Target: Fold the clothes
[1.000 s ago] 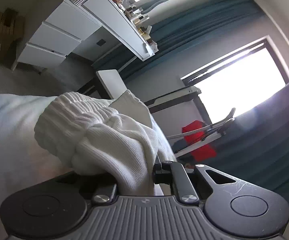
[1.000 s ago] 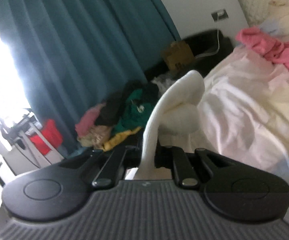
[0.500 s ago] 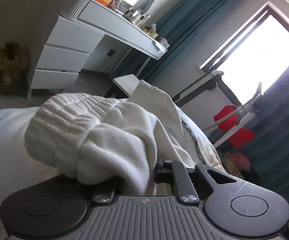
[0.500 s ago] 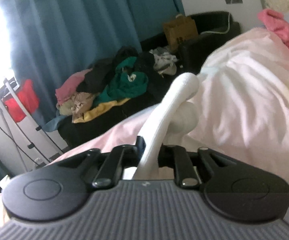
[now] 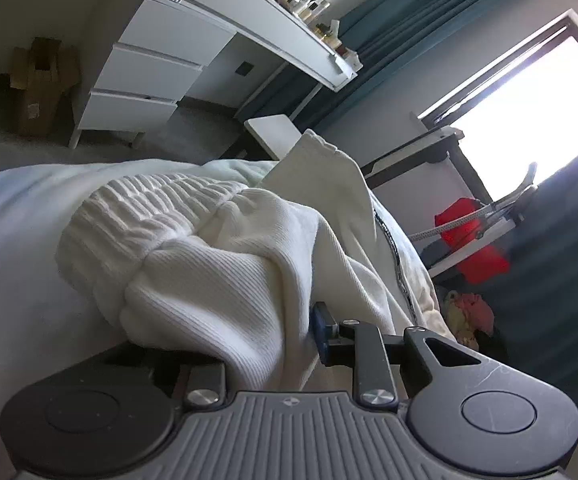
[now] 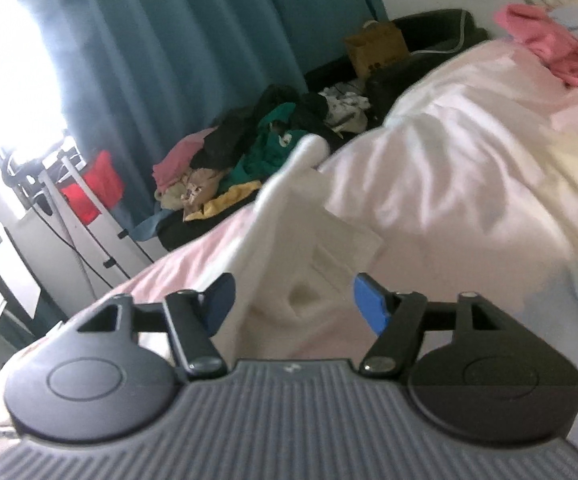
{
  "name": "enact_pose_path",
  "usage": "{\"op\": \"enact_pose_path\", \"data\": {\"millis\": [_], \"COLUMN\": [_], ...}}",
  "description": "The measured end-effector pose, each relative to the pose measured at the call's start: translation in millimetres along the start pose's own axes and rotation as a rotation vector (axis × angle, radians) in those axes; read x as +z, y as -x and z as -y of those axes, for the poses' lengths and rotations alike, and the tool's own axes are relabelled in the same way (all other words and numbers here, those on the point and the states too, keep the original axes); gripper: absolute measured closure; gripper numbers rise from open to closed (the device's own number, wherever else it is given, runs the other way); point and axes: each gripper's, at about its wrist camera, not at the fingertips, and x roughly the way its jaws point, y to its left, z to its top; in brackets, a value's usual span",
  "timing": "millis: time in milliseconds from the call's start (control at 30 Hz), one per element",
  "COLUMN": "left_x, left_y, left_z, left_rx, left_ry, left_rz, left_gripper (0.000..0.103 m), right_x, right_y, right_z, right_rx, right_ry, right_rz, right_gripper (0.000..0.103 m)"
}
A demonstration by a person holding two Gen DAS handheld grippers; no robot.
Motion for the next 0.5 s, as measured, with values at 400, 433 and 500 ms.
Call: {"op": "enact_pose_path", "data": {"millis": [400, 433, 500], "left_x": [-9.3, -9.4, -9.3], "left_y": [-2.6, -4.7, -8.1], "left_z": [-11.6, -12.2, -13.2], "left_rx": [-0.007, -0.009, -0.014], "left_ry": [0.043, 0.047, 0.056], "left_rz": [-0.076, -0.077, -0.075], "left_gripper": [0.057, 0.057, 0.057], "right_x": [-19.1, -19.2, -20.2], "right_y": [-5.8, -12.5, -28.3], "right_z": [-10.6, -15.2, -22.3], "right_rx": [0.068, 0.07, 0.068], "right_ry": [-0.102, -0.104, -0.111], "right_rz": [-0.028, -0.027, -0.027], "right_gripper": [0.049, 0.049, 0.049]}}
